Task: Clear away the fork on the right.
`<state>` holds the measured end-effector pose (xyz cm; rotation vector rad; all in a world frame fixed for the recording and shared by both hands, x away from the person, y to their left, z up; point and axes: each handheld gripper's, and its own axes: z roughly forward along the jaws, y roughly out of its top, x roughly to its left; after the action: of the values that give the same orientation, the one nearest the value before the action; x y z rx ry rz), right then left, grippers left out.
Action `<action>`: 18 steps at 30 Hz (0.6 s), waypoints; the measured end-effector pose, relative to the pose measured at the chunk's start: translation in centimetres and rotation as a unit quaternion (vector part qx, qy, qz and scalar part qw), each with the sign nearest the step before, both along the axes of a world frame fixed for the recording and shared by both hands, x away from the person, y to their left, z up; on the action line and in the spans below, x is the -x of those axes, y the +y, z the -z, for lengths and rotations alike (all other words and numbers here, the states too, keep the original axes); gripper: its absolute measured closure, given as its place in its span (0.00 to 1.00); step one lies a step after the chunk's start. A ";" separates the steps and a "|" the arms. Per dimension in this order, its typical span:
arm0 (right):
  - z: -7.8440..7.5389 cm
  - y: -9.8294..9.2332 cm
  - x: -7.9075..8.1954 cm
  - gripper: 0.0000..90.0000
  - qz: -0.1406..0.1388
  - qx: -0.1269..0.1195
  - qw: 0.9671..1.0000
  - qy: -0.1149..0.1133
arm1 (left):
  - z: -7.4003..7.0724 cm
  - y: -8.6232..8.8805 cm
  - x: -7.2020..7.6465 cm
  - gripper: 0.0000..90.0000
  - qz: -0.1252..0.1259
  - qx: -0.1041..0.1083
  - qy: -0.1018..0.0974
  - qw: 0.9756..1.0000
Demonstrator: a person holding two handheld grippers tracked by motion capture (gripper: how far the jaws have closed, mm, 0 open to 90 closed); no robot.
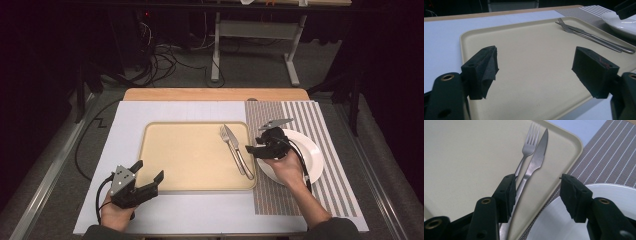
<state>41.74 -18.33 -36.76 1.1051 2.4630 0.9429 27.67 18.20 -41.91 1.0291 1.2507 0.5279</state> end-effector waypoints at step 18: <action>-0.3 -2.5 1.9 0.50 -0.001 -0.009 1.000 -0.022 | 0.0 -0.1 0.0 0.24 -0.006 -0.004 -0.002 1.000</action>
<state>39.87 -20.85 -36.49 1.0775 2.4260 0.9822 27.71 18.13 -41.93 1.0269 1.2522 0.5442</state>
